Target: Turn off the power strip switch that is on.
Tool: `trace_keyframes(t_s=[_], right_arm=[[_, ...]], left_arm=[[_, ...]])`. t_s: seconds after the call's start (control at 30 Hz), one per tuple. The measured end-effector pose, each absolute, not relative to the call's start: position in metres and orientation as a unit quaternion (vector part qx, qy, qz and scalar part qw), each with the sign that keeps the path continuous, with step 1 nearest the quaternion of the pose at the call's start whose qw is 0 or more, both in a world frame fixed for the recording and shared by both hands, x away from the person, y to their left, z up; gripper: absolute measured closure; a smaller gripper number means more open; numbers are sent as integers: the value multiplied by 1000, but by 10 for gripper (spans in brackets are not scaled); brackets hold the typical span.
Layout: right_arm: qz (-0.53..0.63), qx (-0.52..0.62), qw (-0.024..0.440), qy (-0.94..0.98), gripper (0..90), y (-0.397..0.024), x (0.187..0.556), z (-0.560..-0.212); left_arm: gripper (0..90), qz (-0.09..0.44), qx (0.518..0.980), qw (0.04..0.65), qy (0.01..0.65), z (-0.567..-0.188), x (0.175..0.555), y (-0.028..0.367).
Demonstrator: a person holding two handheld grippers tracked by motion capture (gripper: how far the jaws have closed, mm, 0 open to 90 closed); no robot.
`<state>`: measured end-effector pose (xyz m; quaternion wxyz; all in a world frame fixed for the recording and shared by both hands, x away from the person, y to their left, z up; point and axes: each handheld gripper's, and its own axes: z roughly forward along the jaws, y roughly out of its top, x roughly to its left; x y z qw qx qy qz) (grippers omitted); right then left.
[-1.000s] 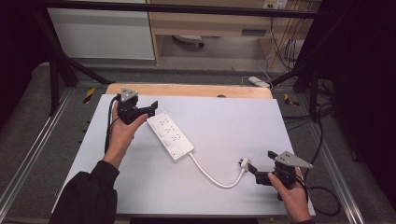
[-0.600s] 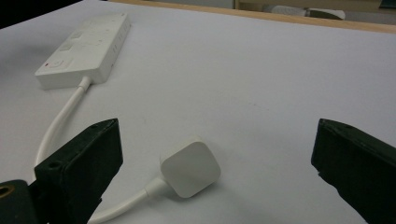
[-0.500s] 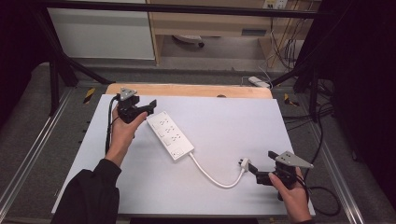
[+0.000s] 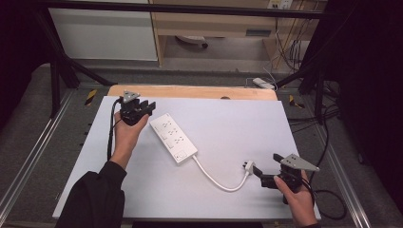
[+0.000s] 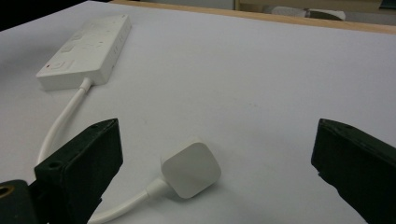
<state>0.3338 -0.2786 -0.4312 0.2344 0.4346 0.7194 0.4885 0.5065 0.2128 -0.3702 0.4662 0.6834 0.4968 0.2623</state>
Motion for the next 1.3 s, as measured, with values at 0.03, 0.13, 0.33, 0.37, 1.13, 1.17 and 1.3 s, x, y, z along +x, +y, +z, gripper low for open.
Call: trace_keyframes(t_s=[0.03, 0.13, 0.33, 0.37, 1.13, 1.17, 1.3], right_arm=[[489, 435, 235, 719, 25, -279, 334, -431], [488, 435, 234, 720, 25, -279, 334, -431], [489, 435, 234, 720, 25, -279, 334, -431], [488, 435, 233, 720, 25, -279, 334, -431], [487, 434, 235, 720, 23, -280, 334, -432], [487, 434, 235, 720, 23, -280, 334, -432], [486, 434, 234, 721, 23, -279, 335, -432]], left_arm=[[692, 260, 684, 466, 497, -371, 507, 213], [730, 260, 685, 462, 500, -373, 507, 213], [810, 256, 691, 462, 493, -377, 506, 213], [816, 256, 691, 464, 492, -378, 506, 213], [899, 233, 709, 447, 493, -399, 500, 205], [899, 232, 711, 446, 492, -399, 500, 206], [900, 232, 711, 445, 493, -401, 499, 207]])
